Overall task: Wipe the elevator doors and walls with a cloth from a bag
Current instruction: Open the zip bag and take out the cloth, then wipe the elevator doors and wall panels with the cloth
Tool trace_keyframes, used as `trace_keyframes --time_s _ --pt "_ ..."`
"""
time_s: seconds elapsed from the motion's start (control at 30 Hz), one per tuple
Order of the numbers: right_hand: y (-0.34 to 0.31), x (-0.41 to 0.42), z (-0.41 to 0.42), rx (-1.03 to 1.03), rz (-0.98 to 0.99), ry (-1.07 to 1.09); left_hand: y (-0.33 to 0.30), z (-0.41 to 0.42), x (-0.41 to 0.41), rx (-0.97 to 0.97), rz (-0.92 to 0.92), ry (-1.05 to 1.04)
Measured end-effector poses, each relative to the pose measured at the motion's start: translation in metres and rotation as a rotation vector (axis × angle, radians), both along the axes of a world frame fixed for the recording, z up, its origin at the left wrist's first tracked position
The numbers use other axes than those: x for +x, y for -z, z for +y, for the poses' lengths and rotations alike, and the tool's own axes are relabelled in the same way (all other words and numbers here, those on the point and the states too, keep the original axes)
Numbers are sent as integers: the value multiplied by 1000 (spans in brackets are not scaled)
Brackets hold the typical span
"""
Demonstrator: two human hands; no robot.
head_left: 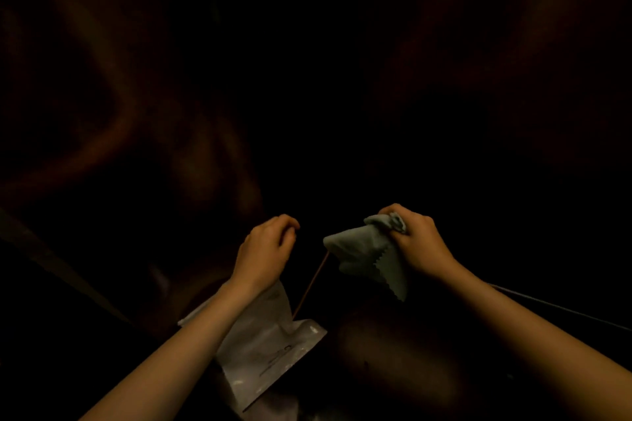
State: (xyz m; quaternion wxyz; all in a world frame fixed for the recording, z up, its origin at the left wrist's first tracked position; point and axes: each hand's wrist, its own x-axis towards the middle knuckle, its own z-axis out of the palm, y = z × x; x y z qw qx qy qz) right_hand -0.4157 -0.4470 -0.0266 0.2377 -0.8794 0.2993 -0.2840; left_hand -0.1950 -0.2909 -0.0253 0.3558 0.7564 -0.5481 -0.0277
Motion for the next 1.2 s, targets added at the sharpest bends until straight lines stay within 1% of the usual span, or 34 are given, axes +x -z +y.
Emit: trace_keyframes --time_s 0.1,0.2,0.27,0.37,0.4,0.43,0.5,0.57,0.67,0.77,0.87,0.97,1.07,1.2 --pt "-85 -27 -4 60 -67 34 -71 -30 -29 -56 53 97" --pt "-178 -51 -11 217 -170 55 -145 -63 -61 -69 59 126" --pt "-254 -73 -14 332 -232 70 -209 -83 -84 -16 125 177" --pt "-364 -104 -16 456 -356 116 -313 -101 -118 96 229 397" --pt "-404 -116 -17 472 -393 141 -351 -106 -130 109 202 467" --pt "-436 -126 -17 482 -422 160 -385 -108 -142 116 135 515" --pt "-499 -146 -20 503 -461 181 -450 -116 -165 77 3 558" --pt "-559 -166 -28 493 -471 198 -513 -131 -185 1 -11 546" --pt "-625 -195 -43 437 -478 219 -584 -158 -205 -98 -2 507" --pt "-667 -220 -60 400 -480 232 -631 -181 -219 -158 -36 516" --pt "-683 -237 -77 307 -476 303 -657 -206 -227 -213 -58 520" --pt "-693 -244 -91 111 -524 373 -676 -232 -233 -212 -49 482" --pt "-705 -240 -116 -98 -465 397 -697 -261 -233 -205 -37 439" --pt "-716 -225 -154 -255 -365 469 -724 -302 -234 -293 20 430"
